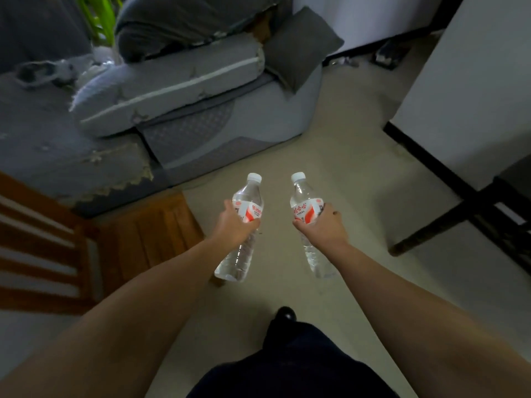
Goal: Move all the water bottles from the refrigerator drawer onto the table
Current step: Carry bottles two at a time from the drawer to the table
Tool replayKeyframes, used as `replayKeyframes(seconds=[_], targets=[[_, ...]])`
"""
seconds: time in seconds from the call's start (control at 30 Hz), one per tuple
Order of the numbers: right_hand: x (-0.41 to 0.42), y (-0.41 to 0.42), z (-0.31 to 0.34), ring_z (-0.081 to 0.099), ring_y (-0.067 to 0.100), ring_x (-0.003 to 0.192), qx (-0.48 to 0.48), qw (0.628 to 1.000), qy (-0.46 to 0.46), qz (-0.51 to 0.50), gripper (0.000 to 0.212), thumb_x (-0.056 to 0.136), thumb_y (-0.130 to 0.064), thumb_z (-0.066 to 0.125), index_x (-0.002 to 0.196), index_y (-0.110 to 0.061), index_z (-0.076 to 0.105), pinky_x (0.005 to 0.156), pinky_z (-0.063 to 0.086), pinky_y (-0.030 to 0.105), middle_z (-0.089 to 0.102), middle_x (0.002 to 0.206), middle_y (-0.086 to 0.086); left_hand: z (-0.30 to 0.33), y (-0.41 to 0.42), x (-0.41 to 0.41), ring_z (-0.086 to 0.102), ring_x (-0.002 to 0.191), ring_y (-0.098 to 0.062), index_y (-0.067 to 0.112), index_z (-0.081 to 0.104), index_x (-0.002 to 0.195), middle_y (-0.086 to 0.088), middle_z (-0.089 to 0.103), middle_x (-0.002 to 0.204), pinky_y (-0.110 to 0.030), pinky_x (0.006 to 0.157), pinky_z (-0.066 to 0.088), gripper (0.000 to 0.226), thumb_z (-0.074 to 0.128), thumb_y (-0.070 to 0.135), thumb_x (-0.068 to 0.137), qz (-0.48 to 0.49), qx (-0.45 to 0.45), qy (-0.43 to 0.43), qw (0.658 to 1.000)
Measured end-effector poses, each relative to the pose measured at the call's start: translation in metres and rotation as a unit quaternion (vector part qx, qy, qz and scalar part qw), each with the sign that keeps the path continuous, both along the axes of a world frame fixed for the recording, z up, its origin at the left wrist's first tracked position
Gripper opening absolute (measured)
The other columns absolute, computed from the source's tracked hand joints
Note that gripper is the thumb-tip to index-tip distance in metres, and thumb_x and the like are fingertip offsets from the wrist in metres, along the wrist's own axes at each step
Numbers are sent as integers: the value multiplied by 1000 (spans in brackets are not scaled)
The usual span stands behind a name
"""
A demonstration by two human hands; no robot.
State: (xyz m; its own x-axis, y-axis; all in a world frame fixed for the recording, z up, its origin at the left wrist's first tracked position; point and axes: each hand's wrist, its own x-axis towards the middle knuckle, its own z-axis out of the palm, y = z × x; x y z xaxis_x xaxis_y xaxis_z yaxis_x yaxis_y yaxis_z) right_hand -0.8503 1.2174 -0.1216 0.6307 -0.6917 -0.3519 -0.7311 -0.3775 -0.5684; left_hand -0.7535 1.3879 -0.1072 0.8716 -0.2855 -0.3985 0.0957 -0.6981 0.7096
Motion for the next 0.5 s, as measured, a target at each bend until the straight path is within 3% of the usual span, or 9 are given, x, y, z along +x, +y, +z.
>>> replayKeyframes(seconds=[0.1, 0.27, 0.4, 0.5], targets=[[16, -46, 5, 54, 28, 110, -5, 1000, -12, -22, 81, 74, -50, 72, 135, -11, 36, 92, 48, 40, 45, 126, 11, 3, -46, 27, 56, 92, -19, 12, 30, 133, -3, 54, 111, -32, 76, 49, 67, 72, 26, 83, -1, -12, 6, 1000], [35, -99, 6, 54, 28, 112, -1, 997, -5, -80, 80, 74, -51, 73, 133, -10, 38, 93, 47, 39, 46, 126, 11, 3, -111, 64, 63, 96, -23, 12, 33, 127, -6, 60, 113, -40, 85, 54, 64, 74, 27, 80, -49, -21, 8, 999], [49, -126, -1, 57, 28, 107, 9, 992, -10, -123, 75, 72, -52, 73, 127, -11, 43, 86, 47, 36, 51, 122, 11, 1, -159, 90, 57, 89, -17, 8, 32, 130, -3, 55, 111, -24, 66, 44, 66, 72, 25, 82, -91, -22, 1, 996], [67, -153, -5, 58, 26, 104, 20, 988, -10, -154, 76, 69, -53, 74, 127, -13, 44, 85, 48, 34, 53, 121, 10, -6, -199, 120, 57, 89, -17, 9, 33, 128, -5, 55, 116, -22, 62, 42, 65, 72, 27, 81, -125, -21, 0, 992]])
